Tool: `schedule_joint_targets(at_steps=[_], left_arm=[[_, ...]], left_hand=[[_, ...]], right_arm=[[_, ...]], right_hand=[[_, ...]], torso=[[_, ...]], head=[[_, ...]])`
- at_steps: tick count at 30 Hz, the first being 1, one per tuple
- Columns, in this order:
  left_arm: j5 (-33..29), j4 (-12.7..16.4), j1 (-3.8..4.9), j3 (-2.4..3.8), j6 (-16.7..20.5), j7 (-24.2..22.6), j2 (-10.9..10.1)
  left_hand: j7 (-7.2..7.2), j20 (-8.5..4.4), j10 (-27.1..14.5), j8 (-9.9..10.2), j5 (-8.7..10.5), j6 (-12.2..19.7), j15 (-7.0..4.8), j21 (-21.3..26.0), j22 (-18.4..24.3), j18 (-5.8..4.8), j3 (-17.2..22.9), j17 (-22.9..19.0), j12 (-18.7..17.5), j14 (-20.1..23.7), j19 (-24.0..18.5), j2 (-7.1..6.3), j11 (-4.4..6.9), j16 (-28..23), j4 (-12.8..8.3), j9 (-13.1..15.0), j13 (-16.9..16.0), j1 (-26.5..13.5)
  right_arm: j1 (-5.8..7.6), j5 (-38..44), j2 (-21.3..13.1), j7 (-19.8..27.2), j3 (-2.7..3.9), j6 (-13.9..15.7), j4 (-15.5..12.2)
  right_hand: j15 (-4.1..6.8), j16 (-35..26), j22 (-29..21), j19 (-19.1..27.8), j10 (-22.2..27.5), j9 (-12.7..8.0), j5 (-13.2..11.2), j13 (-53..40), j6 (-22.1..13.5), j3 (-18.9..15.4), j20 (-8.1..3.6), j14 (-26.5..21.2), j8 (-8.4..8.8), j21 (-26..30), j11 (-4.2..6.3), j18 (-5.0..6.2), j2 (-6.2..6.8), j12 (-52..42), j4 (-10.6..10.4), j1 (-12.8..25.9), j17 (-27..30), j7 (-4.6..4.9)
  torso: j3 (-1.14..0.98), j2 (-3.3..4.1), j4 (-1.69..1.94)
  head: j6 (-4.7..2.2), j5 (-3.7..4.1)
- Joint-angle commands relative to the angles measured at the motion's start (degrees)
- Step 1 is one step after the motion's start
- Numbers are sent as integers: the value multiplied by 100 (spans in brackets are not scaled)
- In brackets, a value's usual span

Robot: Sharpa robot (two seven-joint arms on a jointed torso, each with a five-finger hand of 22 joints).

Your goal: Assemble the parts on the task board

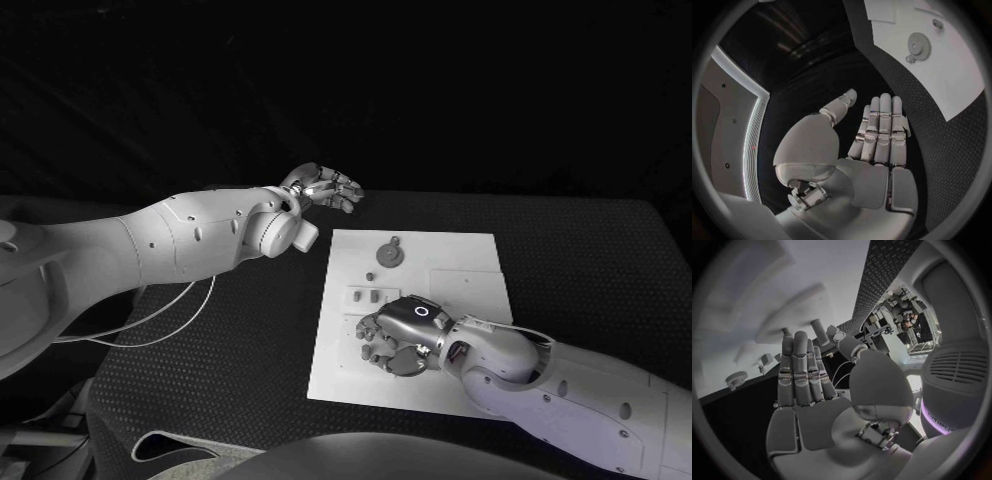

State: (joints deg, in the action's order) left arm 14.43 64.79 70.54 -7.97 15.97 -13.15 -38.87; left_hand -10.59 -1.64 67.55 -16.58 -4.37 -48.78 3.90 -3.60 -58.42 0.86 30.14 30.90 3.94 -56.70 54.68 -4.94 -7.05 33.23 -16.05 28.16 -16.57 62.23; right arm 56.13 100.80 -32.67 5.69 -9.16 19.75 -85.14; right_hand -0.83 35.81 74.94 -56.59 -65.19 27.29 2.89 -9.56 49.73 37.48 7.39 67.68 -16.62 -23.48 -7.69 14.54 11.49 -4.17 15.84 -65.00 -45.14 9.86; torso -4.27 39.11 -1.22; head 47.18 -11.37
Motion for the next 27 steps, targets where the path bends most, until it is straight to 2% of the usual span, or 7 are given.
schedule_joint_targets(at_steps=[1,7,10,13,19,20,27], left_arm=[[-29,-4,8,5,-65,-55,-20],[-30,-30,8,5,-54,-65,-43],[-30,-60,7,4,-60,-71,-22],[-32,-94,6,4,-65,-73,-9],[-33,-145,3,2,-77,-69,14],[-33,-155,0,1,-87,-71,20],[-33,-158,-28,0,-121,-74,-3]], left_hand=[[-5,-1,-30,-40,-16,45,11,-25,9,-31,-37,7,6,-24,23,-15,19,-27,7,-9,9,-58],[-5,-1,-30,-41,-15,44,12,-25,11,-31,-38,9,6,-24,22,-17,18,-30,7,-9,9,-59],[-5,-1,-30,-42,-15,43,12,-25,12,-31,-39,10,7,-24,22,-18,18,-31,7,-9,9,-60],[-4,-1,-29,-43,-15,42,12,-25,13,-31,-39,11,7,-24,21,-17,19,-32,7,-9,9,-61],[-3,0,-28,-44,-15,40,13,-25,14,-32,-39,13,8,-24,20,-17,19,-35,9,-9,10,-62],[-3,0,-28,-45,-15,40,13,-25,15,-32,-40,14,8,-24,20,-18,19,-35,9,-9,10,-63],[-4,3,-30,-46,-14,41,15,-24,20,-34,-48,20,7,-21,16,-22,18,-45,15,-10,12,-79]], right_arm=[[158,-834,-131,372,72,345,-162],[646,-2009,-542,396,245,37,-528],[825,-2160,-757,196,332,-460,-565],[1018,-2537,-916,-68,335,-832,-445],[1121,-3541,-1305,-204,334,-876,-374],[1148,-3753,-1421,-413,334,-1102,-415],[1224,-3907,-1771,-1493,330,-2265,-788]], right_hand=[[-25,60,135,-16,28,-5,-5,7,-56,1,-3,45,17,-60,19,46,10,-9,-102,61,-12,-9],[143,317,148,-196,-396,-5,-2,-171,-1,-122,-108,230,-31,-244,203,46,-173,-286,-259,273,-119,16],[276,569,162,-323,-757,39,3,-418,113,-192,-165,345,-112,-394,348,46,-262,-571,-211,247,-246,-22],[417,1338,150,-322,-557,148,-31,-1484,117,-292,-252,100,-165,-730,474,46,-329,-1188,-149,235,-733,-85],[546,2755,160,-660,-350,301,60,-3653,256,-419,-447,312,-246,-1430,697,46,-242,-3175,-394,429,-1469,-249],[599,3269,156,-704,163,403,51,-4628,271,-361,-578,211,-257,-1794,723,46,-272,-4100,-512,550,-1718,-322],[641,3504,158,-719,187,491,-3,-5023,303,-388,-603,220,-279,-2022,715,46,-261,-4572,-734,848,-1773,-296]], torso=[[-5,-2,-4],[-11,-4,-19],[-10,-8,-23],[-8,-13,-26],[-16,-26,-41],[-20,-24,-32],[-30,-29,-62]], head=[[-49,53],[-181,176],[-233,219],[-336,321],[-453,423],[-478,475],[-574,625]])
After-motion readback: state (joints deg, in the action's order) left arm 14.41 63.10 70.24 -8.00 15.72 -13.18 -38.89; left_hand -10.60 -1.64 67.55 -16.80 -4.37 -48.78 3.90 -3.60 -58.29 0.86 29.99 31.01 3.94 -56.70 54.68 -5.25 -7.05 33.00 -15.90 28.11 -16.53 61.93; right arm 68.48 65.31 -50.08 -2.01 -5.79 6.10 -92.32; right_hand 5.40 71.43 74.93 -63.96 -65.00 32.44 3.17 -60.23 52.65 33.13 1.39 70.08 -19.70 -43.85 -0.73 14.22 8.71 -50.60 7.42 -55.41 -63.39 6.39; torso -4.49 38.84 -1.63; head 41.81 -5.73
